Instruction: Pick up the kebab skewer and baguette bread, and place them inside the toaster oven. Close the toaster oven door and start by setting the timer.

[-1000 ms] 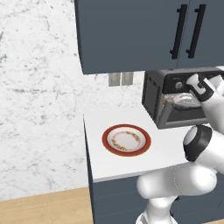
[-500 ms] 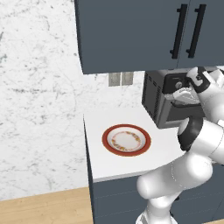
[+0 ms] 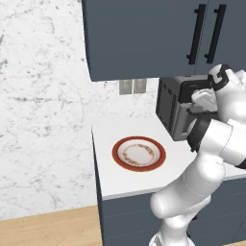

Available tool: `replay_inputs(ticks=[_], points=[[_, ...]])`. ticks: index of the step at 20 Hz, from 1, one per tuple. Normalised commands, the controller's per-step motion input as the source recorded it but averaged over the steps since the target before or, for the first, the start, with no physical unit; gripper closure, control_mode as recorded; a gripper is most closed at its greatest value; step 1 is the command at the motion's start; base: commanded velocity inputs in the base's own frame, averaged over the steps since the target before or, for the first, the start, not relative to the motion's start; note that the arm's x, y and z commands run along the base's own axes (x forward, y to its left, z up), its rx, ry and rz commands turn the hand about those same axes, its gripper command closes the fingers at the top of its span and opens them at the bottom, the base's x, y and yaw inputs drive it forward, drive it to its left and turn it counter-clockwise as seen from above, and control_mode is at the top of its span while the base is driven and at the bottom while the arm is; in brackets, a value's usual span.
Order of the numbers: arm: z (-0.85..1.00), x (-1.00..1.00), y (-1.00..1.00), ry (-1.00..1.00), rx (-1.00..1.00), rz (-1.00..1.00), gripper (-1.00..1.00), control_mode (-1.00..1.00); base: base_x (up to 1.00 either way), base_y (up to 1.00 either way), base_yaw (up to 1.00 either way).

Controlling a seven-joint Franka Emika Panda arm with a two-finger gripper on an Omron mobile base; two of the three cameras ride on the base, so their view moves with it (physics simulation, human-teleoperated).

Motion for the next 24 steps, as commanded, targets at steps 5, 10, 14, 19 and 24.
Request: replay_inputs(ticks=[5, 10, 14, 19, 24], points=[[0.53, 0.04, -0.02, -0.23, -0.08, 0.0, -1.0, -1.0, 0.0, 0.0, 0.0], [0.36, 0.01, 0.0, -0.26, -0.1, 0.0, -1.0, -1.0, 0.0, 0.0, 0.0], [0.29, 0.0, 0.0, -0.32, -0.13, 0.0, -1.0, -1.0, 0.0, 0.0, 0.0], [0.2, 0.26, 0.0, -0.35, -0.14, 0.0, -1.0, -1.0, 0.0, 0.0, 0.0], [0.12, 0.55, 0.0, -0.42, -0.14, 0.0, -1.0, -1.0, 0.0, 0.0, 0.0]])
